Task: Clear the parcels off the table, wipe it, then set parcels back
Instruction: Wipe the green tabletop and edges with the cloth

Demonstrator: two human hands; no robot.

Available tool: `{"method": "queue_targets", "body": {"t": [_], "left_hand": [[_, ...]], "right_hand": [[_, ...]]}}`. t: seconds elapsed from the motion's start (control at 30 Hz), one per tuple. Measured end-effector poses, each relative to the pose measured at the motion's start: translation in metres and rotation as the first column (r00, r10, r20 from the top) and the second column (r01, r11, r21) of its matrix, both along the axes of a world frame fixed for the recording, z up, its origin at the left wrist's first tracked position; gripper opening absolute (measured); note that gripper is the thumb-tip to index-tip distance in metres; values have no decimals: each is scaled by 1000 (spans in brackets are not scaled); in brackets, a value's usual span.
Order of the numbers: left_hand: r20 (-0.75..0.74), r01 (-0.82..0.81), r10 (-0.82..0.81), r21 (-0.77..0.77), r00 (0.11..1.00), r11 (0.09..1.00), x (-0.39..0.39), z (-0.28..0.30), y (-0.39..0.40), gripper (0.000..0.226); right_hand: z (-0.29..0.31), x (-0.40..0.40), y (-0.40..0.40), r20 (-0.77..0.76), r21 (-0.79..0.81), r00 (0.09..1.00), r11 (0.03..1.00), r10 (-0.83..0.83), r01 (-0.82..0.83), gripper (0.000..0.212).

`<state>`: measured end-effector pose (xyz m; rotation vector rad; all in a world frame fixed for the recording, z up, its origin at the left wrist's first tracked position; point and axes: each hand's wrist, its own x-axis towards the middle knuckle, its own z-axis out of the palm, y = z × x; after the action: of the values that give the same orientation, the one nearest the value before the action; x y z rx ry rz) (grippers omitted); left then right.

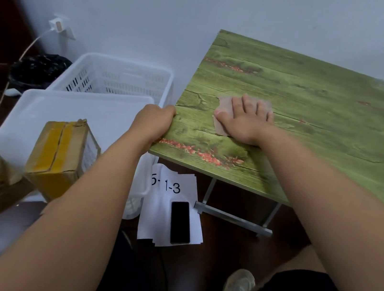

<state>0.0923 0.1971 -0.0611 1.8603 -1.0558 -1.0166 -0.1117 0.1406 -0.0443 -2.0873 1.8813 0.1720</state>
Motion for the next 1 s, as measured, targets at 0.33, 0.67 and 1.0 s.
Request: {"method": "queue_targets", "body": {"t": [0.33,0.67,1.0], "left_hand": [[323,81,-77,1,943,997,3,-5,-9,52],[384,105,-103,17,917,994,0,-5,-9,47],[352,106,-115,44,929,993,-5,1,-9,40]], "right_hand": [[-3,1,-36,-12,-21,1000,1000,-13,13,82],[-2,4,-66,-8,-36,999,999,-31,31,82],[-4,10,-82,-11,-68,998,996,-60,59,82]]}}
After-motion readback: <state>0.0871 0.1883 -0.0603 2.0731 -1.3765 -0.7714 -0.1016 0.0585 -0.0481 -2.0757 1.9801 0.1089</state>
